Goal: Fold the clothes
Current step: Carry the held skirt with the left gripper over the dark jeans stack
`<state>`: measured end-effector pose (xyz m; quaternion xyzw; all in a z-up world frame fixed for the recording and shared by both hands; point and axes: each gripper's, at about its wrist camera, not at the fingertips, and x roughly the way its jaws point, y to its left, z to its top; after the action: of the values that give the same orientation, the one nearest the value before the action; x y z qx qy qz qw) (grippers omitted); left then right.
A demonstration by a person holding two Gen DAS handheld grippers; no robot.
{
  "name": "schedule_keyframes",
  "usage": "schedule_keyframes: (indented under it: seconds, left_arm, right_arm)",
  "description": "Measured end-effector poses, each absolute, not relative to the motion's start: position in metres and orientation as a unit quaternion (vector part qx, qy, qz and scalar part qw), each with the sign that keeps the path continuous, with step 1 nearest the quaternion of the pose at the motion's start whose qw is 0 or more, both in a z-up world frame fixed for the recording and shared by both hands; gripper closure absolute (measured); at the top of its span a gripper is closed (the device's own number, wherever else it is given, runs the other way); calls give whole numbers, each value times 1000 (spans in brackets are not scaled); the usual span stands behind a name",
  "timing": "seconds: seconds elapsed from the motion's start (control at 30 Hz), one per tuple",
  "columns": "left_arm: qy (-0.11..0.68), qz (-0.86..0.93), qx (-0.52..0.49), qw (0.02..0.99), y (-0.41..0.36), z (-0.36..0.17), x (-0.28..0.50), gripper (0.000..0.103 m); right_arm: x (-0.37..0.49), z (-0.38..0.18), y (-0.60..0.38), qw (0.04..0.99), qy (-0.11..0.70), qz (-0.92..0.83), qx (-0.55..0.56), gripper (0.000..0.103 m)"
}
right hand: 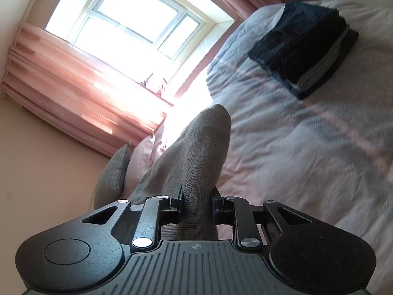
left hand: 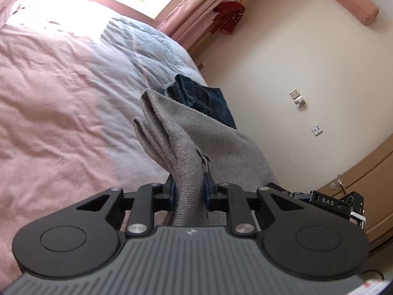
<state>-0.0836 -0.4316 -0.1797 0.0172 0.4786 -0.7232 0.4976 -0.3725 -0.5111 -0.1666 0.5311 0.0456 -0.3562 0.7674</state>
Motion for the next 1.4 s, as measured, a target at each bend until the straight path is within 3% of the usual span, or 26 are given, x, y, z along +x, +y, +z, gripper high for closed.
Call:
schedule_keyframes:
  seconds: [0.17,0.37,0.63,1.03,1.4]
  left_arm:
    - [454,-736,14,502,-521,-162,-158,86]
    - [448,-707,-8,548,-613,-163,-261,86]
    - [452,-671,-12,587,-739,-174,-357,86]
    - [440,-653,8,616,-882,-219,-378,86]
    - [448,-635,41,628,-948,-274,-366,86]
  right_arm:
    - [-445,-143,-595,777,36,-362,514,86]
    - [-531,-129,-734,804,81,-319,495,86]
    - [-609,-152,-894,813,110,-287,494,86]
    - [-610,-203,-1039,830,123,-275,471,86]
    - [-579,-260,-1101,827,154,-286,459,86]
